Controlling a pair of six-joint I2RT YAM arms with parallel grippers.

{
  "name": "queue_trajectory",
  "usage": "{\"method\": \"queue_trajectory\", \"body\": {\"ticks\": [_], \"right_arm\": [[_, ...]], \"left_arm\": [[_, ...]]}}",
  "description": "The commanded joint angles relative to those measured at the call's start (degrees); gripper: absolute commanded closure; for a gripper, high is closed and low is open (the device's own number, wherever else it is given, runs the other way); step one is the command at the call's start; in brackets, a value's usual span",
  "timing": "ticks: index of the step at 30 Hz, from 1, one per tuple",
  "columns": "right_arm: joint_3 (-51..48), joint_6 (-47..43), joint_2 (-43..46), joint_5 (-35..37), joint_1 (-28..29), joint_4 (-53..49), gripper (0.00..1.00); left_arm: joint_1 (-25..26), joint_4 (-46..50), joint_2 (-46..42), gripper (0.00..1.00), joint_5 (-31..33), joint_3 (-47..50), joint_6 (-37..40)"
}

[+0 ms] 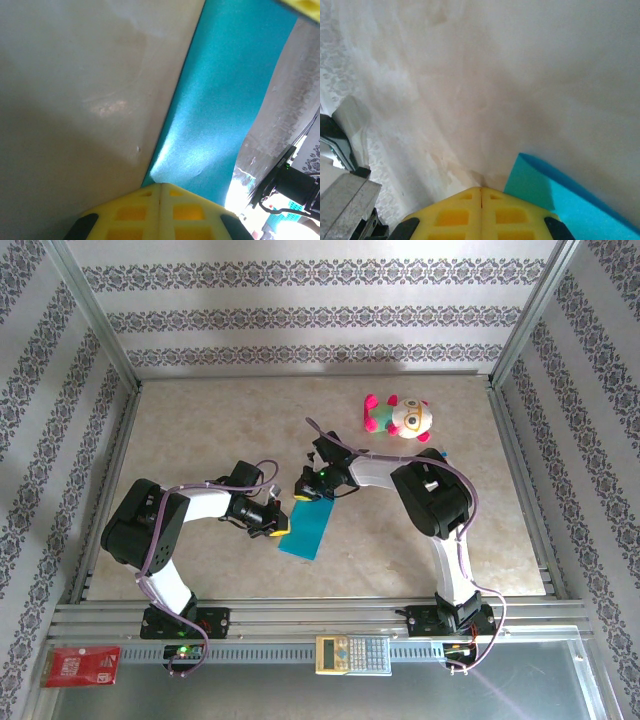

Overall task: Fold a paper plane with a square sheet of paper (pick it up from the middle)
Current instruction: First fold the paper in half at the center of the table.

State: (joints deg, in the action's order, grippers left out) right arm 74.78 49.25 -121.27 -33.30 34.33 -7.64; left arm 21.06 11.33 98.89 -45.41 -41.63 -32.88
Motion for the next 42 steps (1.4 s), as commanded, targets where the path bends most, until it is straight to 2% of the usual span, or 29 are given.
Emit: {"method": "queue_trajectory", "body": {"ticks": [1,20,25,29,35,42], "right_arm": [[1.9,-0.7,-3.2,13.5,-4.3,-2.1,0.98],[7.3,-0.1,-5.3,14.9,-8.4,-7.0,0.98],[7.9,-1.7,-2.7,14.2,-10.3,-7.2,0.98],[6.4,-5.1,2.1,10.3,-10.6,-5.1,0.97],[-2.2,-5.6,10.2,6.7,-7.2,-1.0,0.96],[-8.0,-2.1,12.2,4.5,-0.1,3.9,0.96]], "left_arm": [[2.4,8.4,5.6,1.0,10.5,4.6,1.5],[2.3,7.8,5.7,1.0,10.1,4.7,1.4],[2.4,7.8,5.4,1.0,10.0,4.7,1.3],[2.3,7.8,5.3,1.0,10.1,4.6,1.3],[2.3,7.8,5.0,1.0,10.0,4.7,1.2],[2.3,7.7,4.7,1.0,9.9,4.7,1.1]]}}
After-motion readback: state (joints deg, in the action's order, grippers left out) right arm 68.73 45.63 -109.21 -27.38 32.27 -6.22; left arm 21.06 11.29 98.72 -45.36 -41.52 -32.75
